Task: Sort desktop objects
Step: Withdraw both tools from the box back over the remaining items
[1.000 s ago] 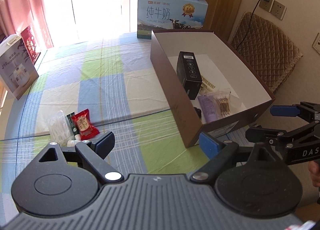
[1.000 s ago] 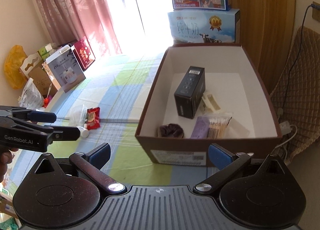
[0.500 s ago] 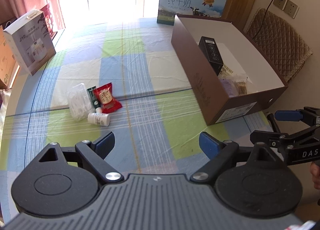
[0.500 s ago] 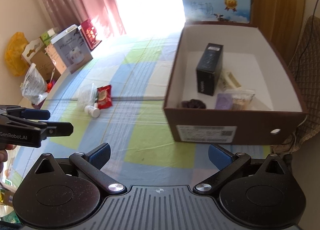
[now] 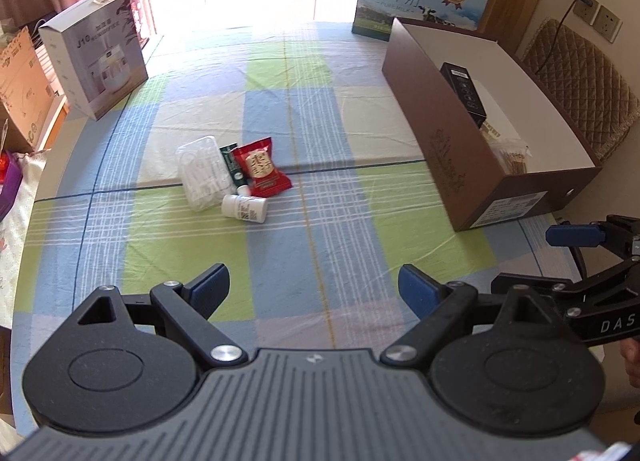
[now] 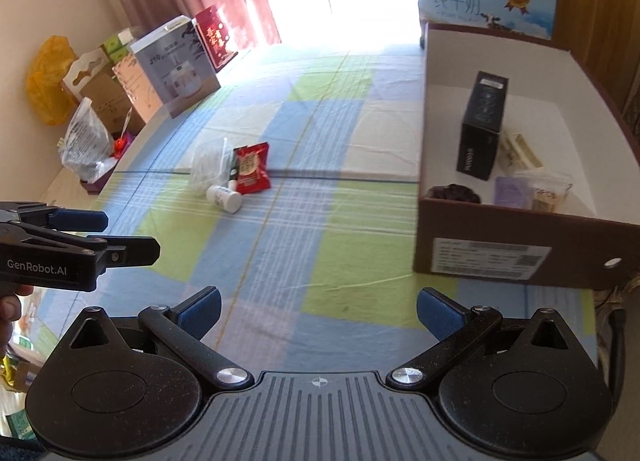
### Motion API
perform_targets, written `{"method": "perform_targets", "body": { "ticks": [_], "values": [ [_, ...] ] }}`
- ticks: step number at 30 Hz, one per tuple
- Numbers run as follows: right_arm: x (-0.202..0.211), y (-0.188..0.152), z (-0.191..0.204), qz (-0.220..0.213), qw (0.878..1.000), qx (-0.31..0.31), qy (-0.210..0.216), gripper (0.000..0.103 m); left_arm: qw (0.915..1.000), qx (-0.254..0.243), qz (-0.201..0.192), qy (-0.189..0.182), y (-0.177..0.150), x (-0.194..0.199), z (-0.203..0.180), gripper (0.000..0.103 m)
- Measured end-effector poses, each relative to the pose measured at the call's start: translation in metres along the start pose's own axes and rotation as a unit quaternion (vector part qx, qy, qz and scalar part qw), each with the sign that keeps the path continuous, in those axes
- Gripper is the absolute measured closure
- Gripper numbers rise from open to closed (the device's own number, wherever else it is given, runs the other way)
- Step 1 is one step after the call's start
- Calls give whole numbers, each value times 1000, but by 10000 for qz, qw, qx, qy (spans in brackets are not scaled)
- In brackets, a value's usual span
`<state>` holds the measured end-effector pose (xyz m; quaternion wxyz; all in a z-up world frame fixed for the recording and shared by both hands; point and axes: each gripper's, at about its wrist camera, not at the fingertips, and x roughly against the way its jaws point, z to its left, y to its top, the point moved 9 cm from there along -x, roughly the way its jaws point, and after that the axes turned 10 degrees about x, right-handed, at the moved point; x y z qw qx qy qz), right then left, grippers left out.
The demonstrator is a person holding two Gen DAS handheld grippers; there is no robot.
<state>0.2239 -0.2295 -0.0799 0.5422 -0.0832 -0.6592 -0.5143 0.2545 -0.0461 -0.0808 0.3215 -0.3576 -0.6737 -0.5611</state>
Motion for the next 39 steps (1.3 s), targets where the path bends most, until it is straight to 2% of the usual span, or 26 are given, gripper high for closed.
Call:
{"method": "perform_targets", "body": {
  "ticks": [22,39],
  "values": [
    [-57,15,40,155,9992,352,84,2,9975,485,126,505,-4,-12,75,13],
    [-106,45,44,-59,9982,584,128,2,9970,509,135,570,13,-49,92,14]
  ]
}}
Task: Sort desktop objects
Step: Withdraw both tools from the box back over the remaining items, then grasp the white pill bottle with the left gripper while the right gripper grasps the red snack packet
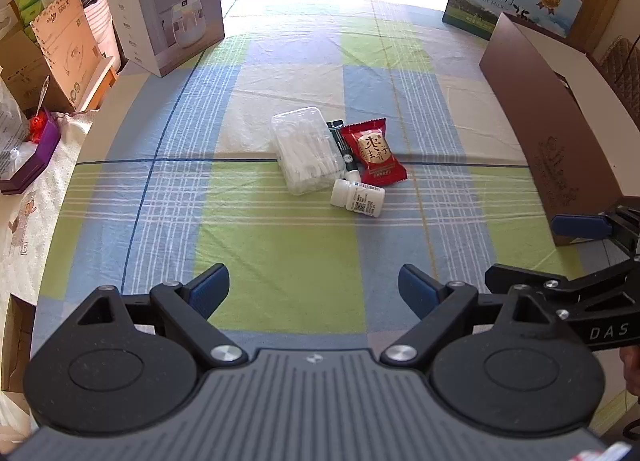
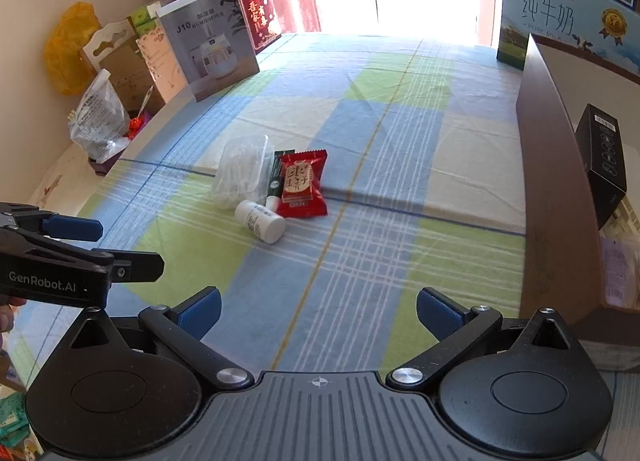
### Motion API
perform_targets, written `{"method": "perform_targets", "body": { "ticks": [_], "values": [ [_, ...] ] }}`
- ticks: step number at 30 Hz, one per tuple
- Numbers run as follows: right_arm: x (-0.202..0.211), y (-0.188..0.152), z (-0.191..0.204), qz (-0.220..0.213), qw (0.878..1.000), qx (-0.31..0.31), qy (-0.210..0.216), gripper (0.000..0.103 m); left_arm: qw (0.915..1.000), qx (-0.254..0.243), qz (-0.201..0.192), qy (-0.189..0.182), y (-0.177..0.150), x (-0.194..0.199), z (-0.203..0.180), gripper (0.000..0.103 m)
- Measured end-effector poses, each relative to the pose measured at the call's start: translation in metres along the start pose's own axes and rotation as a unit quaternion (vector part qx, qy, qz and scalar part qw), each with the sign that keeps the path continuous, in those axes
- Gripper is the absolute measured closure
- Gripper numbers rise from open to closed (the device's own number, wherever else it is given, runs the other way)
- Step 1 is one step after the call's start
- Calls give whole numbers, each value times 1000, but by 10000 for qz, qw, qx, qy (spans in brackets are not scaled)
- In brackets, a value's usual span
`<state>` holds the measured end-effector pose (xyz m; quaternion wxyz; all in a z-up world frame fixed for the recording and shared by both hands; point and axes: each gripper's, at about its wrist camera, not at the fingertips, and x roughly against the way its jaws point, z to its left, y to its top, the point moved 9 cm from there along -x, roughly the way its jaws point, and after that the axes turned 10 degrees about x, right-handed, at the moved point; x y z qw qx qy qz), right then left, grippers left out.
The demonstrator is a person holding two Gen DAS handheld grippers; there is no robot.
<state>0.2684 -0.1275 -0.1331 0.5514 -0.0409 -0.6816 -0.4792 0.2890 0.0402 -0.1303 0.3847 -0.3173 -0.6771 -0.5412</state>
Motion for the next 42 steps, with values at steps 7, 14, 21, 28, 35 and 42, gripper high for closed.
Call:
{"method": "perform_targets", "body": {
  "ticks": [7,14,21,28,35,42],
  "values": [
    [-21,9,-12,-173,9997,-22,-154,2,9998,-160,-50,-112,9,-29,-4,14],
    [-39,10,-23,-177,9996,-98,-196,29,9988,-402,-73,-284,13,-55,-14,20],
    [-54,14,-35,-76,9993,-242,-260,34,9975,-530,-96,-458,21,-73,-25,30],
    [-61,13,-49,7,9985,-444,-315,34,9951,-811,-223,-512,29,-89,-37,31],
    [-65,8,-54,87,9978,-553,-342,34,9938,-928,-187,-590,32,-103,-44,31],
    [-68,6,-58,132,9972,-636,-367,34,9930,-991,-158,-620,30,-109,-47,45]
  ]
}}
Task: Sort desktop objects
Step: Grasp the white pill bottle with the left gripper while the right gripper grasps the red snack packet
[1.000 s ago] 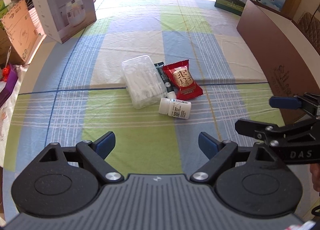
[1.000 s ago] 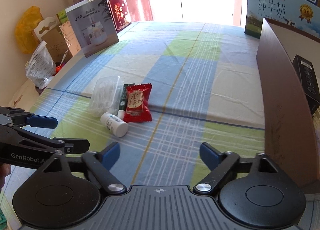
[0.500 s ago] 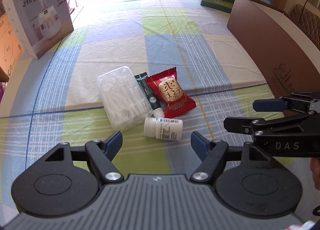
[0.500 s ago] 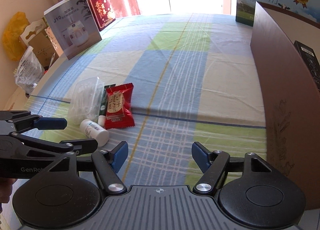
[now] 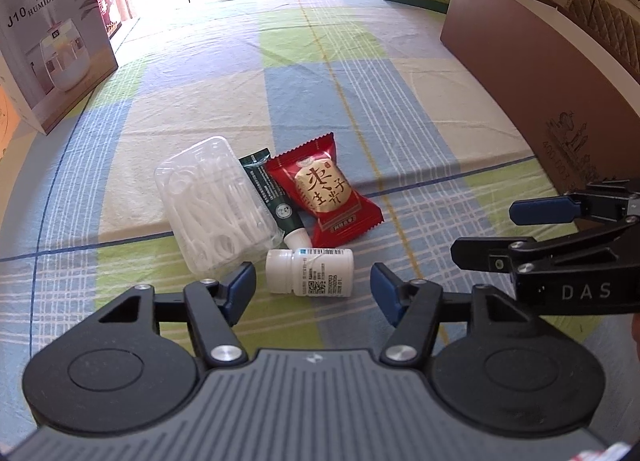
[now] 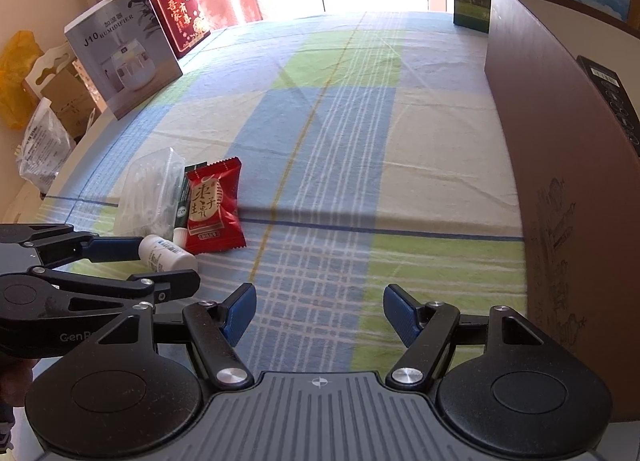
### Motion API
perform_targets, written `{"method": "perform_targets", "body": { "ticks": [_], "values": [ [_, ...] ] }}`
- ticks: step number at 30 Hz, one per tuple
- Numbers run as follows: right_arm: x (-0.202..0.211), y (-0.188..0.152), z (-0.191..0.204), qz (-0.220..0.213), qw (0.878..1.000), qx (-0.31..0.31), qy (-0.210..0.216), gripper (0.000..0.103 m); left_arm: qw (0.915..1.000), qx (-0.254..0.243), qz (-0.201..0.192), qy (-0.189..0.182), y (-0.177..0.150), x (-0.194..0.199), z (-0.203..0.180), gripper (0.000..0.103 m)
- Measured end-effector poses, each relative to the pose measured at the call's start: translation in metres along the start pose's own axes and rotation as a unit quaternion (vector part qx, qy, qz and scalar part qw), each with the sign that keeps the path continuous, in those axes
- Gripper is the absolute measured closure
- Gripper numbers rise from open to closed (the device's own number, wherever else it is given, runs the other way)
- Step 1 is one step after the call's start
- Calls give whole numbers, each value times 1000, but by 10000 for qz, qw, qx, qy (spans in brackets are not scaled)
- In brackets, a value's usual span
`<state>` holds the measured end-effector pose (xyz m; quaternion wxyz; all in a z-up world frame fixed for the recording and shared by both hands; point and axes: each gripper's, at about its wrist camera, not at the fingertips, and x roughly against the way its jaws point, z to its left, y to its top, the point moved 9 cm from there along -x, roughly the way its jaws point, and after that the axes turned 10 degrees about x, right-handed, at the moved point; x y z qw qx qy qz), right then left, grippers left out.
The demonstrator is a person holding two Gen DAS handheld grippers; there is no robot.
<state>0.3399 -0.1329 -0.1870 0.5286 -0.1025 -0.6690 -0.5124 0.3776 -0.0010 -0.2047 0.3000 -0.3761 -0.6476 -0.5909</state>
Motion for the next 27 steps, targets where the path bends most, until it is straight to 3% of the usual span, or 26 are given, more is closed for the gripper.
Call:
{"method": "perform_targets", "body": {
  "ticks": [3,12,22,27],
  "values": [
    [-1,1,0,7,10000,7,10,34,10000,6,5,-35,0,-1,0,61],
    [-9,9,15,-23,9997,171,182,34,9998,58,29,195,-18,16,23,62],
    [-28,32,49,-200,9972,538,477,34,9929,857,-44,829,-20,32,96,62],
    [-42,50,63,-334,9956,692,539,47,9895,1080,-84,953,-18,33,111,62]
  ]
}}
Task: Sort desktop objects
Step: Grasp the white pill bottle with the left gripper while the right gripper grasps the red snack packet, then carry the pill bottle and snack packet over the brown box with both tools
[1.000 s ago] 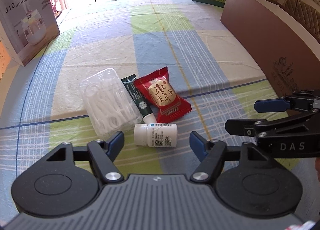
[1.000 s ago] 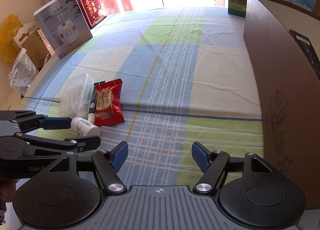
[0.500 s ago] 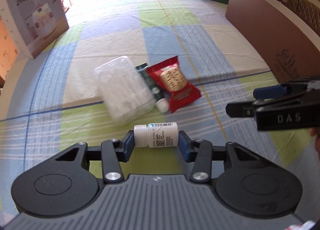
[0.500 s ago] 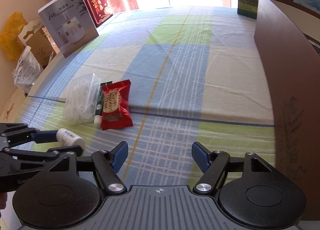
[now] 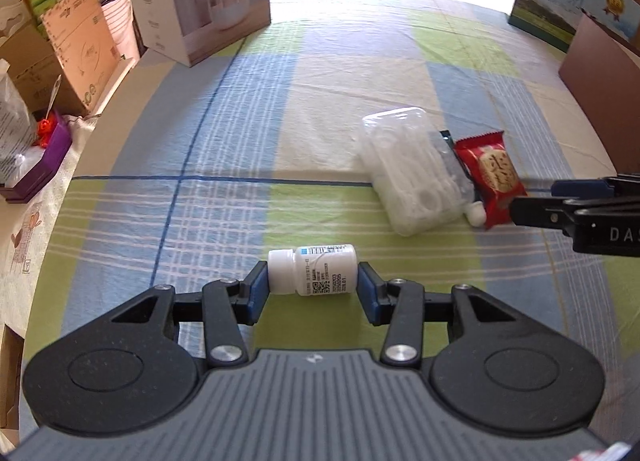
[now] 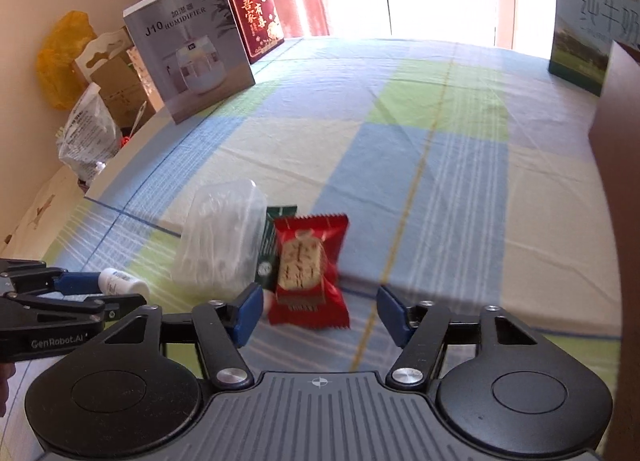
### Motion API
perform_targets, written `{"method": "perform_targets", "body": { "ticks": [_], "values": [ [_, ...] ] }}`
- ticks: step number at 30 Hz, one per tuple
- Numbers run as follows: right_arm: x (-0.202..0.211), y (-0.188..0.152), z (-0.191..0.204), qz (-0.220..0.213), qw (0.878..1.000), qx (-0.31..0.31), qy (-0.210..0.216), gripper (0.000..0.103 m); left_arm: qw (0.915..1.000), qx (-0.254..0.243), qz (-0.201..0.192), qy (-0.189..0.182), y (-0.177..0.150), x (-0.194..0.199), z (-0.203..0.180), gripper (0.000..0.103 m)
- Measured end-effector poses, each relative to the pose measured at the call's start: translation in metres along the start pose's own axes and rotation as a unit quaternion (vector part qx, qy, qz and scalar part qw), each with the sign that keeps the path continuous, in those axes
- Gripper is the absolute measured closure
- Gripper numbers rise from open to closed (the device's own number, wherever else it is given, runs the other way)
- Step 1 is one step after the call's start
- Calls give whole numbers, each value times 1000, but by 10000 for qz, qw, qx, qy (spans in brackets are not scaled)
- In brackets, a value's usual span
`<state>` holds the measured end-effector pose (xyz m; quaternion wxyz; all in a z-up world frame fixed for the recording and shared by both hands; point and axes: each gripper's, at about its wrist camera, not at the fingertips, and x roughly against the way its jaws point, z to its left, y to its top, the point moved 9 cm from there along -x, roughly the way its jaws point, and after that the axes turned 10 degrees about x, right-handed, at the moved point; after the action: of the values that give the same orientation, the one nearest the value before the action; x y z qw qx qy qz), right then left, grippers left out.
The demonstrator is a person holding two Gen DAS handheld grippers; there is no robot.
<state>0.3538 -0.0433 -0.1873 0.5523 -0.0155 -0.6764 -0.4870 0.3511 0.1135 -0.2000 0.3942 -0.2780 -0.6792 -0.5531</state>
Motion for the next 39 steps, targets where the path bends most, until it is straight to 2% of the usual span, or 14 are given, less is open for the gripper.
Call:
{"method": "perform_targets", "body": {
  "ticks": [5,11,18,23,30,39],
  "values": [
    [-18,7,1,87,9999,63,42,62,10000,63,-15,20,5,-4,-1,62],
    [-18,4,-1,192,9997,145,4,72,10000,37,1,7,7,-7,-3,62],
    [-1,-10,-6,350,9993,92,42,77,9999,-106,71,-65,3,-5,-14,62],
    [26,-35,-10,562,9983,-64,110,78,9991,-344,117,-236,-10,4,-32,62],
    [73,-84,-14,852,9954,-383,188,78,9960,-597,303,-598,-38,17,-64,62],
    [127,-138,-27,1125,9918,-584,-177,78,9851,-1086,579,-1199,-83,40,-118,62]
  ]
}}
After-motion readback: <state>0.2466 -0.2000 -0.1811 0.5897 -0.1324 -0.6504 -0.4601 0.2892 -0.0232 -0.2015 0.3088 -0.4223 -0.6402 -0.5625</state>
